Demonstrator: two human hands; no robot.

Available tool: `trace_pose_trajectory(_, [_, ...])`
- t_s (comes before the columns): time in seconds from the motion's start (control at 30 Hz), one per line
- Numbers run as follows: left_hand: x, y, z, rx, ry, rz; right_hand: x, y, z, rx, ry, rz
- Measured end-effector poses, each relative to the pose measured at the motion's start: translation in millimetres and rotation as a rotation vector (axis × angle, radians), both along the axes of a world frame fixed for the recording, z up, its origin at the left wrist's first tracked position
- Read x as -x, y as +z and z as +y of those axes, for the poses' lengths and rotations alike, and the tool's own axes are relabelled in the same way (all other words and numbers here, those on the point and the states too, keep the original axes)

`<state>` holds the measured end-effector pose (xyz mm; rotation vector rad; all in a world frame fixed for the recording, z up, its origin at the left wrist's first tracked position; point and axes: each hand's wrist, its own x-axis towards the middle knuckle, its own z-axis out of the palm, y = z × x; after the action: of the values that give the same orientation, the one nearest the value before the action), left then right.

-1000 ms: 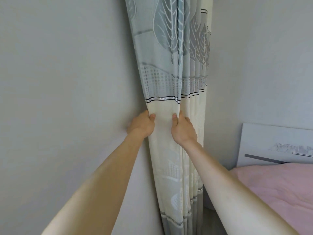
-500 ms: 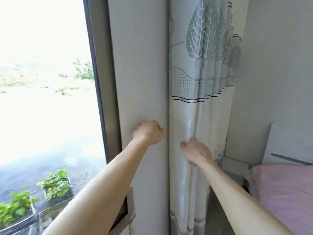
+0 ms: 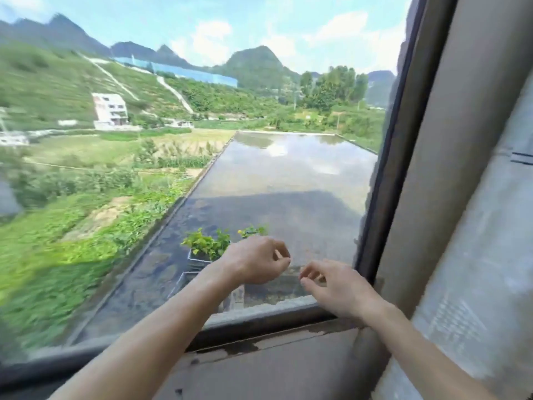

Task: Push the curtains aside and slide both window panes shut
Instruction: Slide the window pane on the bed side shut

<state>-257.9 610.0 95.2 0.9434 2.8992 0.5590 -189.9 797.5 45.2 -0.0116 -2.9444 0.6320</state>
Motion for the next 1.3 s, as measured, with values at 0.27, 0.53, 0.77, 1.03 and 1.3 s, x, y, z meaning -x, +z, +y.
trace_pose_trajectory(0.27, [-42.7,-9.3,-203.8,0.074,0.573,-0.061,45.1,13.8,-153.4,-0.058,0.513,0.063])
trace_pose_trajectory(0.53, [-136.8,0.1,-359.9,0.037,1.058,-0.043,39.0,38.4,-317.3,-0.042,0.920,0.141])
trace_pose_trajectory(0.77, [-167.6,13.6,-451.1,-0.048,1.209,0.087,32.8,51.9,-426.3,-0.052,1.050,0.259])
trace_pose_trajectory(1.03, [-108.4,58.0,-557.4,-0.110,1.108,0.419,52.6,98.4,-533.8,-0.015,0.908,0.642])
trace_pose_trajectory(1.3, [-29.2,137.5,-612.8,-0.219,0.817,1.018,69.8,193.9,-595.3,0.064,0.557,1.139])
